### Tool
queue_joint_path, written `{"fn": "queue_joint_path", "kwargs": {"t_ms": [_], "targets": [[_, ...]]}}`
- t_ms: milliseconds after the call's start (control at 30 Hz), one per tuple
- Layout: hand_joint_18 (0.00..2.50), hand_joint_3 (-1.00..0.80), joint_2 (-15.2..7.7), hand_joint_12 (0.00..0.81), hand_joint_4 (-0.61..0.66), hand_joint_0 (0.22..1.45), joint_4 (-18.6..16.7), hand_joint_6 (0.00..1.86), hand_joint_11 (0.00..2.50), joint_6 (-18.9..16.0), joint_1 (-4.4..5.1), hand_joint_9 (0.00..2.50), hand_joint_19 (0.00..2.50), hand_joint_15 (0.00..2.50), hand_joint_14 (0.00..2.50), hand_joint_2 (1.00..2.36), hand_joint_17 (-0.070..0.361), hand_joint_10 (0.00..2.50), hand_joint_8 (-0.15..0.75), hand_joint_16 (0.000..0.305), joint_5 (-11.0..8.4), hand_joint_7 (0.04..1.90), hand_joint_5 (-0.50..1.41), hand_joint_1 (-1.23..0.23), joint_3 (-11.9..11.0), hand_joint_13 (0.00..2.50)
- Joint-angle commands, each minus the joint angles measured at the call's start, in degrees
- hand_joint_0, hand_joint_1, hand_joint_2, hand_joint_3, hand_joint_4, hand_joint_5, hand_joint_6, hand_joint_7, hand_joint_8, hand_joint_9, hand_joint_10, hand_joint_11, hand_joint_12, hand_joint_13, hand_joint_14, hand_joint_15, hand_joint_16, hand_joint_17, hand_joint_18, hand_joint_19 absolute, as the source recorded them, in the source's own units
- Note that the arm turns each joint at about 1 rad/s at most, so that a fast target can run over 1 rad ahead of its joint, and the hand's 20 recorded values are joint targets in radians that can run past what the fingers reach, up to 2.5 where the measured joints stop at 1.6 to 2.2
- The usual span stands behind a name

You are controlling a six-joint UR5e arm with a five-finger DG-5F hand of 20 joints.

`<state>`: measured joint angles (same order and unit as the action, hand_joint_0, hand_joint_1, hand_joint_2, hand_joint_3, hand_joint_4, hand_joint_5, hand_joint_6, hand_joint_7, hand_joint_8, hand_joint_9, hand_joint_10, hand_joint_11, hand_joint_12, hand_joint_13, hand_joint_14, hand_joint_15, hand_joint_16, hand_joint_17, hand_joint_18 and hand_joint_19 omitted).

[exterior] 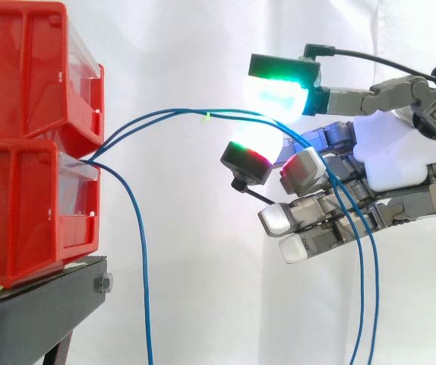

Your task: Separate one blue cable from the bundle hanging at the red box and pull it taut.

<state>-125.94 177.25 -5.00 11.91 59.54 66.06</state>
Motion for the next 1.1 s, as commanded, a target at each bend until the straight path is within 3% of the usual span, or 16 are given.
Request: {"fn": "queue_joint_path", "kwargs": {"t_ms": [0, 100, 133, 233, 467, 667, 800, 1067], "targets": [[0.62, -0.37, -0.01, 0.327, -0.12, 0.72, 0.03, 0.99, 1.11, -0.36, 0.05, 1.09, 0.47, 0.59, 0.02, 1.01, 0.093, 0.01, 0.294, 0.041, 0.05, 0.94, -0.19, -0.73, -0.05, 0.86], [0.64, -0.37, -0.01, 0.316, -0.12, 0.72, 0.11, 0.99, 1.03, -0.45, 0.13, 0.93, 0.46, 0.59, 0.02, 1.01, 0.093, 0.01, 0.292, 0.041, -0.03, 0.94, -0.19, -0.73, 0.03, 0.87], [0.64, -0.36, -0.01, 0.305, -0.12, 0.71, 0.11, 0.99, 0.82, -0.45, 0.13, 0.81, 0.45, 0.55, 0.02, 1.01, 0.092, 0.01, 0.277, 0.041, -0.03, 0.95, -0.18, -0.73, 0.03, 0.83], [0.62, -0.35, -0.01, 0.295, -0.11, 0.71, 0.11, 0.98, 0.59, -0.45, 0.22, 0.67, 0.43, 0.48, 0.02, 1.01, 0.087, 0.01, 0.257, 0.039, -0.03, 0.97, -0.18, -0.74, 0.03, 0.77], [0.57, -0.35, 0.08, 0.298, -0.11, 0.71, 0.55, 0.98, 0.43, -1.07, -0.04, 0.63, 0.41, 0.41, 0.01, 1.01, 0.083, 0.01, 0.246, 0.037, 0.14, 1.00, -0.18, -0.74, 0.03, 0.73], [0.56, -0.32, -0.01, 0.312, -0.09, 0.69, 0.64, 0.98, 0.63, -1.16, -0.04, 0.80, 0.44, 0.50, 0.02, 1.01, 0.089, 0.01, 0.283, 0.039, 0.14, 1.02, -0.18, -0.74, 0.03, 0.77], [0.58, -0.30, -0.01, 0.318, -0.06, 0.69, 0.64, 0.98, 0.95, -1.86, -0.04, 1.04, 0.46, 0.57, 0.02, 1.01, 0.093, 0.01, 0.306, 0.041, 0.14, 1.03, -0.17, -0.74, 0.03, 0.84], [0.62, -0.30, -0.01, 0.322, -0.06, 0.68, 0.73, 0.98, 1.31, -3.97, -0.04, 1.00, 0.49, 0.72, 0.02, 1.01, 0.093, 0.03, 0.286, 0.042, 1.11, 1.03, -0.17, -0.74, 0.03, 0.90]]}}
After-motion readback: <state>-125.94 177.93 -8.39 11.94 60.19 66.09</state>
